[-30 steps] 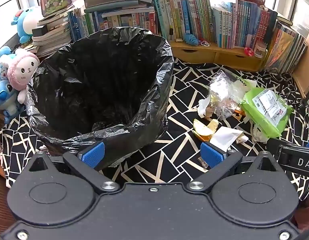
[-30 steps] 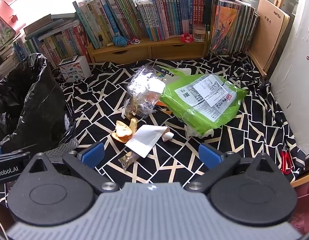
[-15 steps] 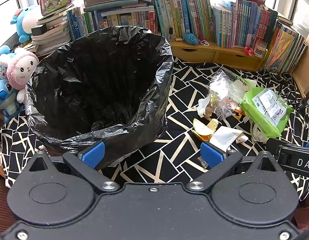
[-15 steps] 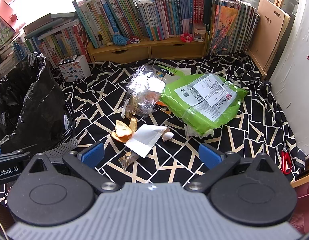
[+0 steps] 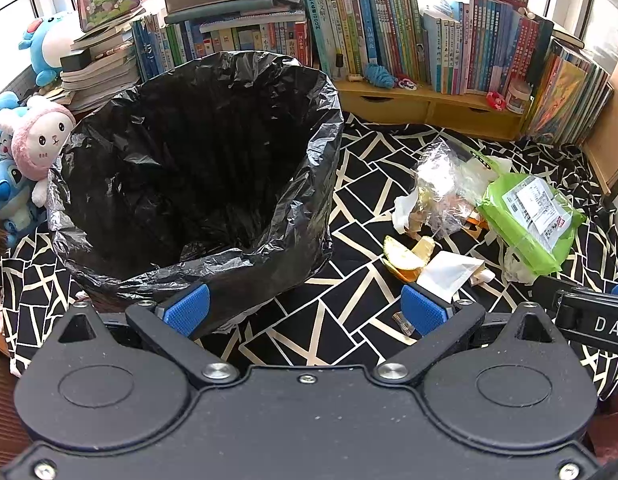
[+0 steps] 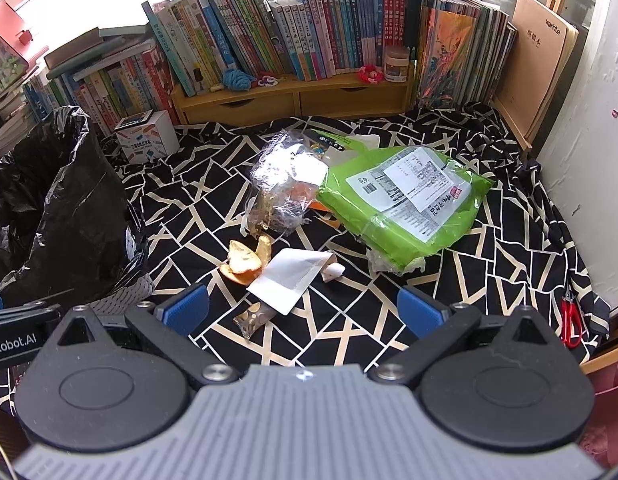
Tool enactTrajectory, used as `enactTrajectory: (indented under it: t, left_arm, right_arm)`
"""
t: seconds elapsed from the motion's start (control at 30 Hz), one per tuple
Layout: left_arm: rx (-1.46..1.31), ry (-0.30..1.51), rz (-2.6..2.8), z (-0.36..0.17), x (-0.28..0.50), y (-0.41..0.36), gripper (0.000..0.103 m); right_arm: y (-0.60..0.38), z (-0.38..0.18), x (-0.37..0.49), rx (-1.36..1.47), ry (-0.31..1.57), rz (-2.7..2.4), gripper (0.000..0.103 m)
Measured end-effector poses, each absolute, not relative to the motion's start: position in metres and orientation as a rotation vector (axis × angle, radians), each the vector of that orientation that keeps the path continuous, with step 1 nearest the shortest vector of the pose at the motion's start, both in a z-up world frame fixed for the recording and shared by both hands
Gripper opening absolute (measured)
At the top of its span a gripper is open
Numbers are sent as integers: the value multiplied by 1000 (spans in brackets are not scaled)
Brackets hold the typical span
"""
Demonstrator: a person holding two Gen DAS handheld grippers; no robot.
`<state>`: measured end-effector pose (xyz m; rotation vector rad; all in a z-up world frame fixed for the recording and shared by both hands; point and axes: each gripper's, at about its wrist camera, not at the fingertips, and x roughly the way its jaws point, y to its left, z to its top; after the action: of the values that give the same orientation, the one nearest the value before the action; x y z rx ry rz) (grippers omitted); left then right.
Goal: Collect trash
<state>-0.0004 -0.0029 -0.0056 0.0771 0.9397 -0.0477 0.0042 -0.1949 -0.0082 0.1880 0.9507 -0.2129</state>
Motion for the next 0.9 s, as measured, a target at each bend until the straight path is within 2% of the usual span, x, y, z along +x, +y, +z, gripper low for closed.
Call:
enactTrajectory:
  t: [0.9]
  left_arm:
    - [76,944,-49,-9,-2,-3,102]
  right_arm:
    - [-195,-8,5,188,954,-215,103]
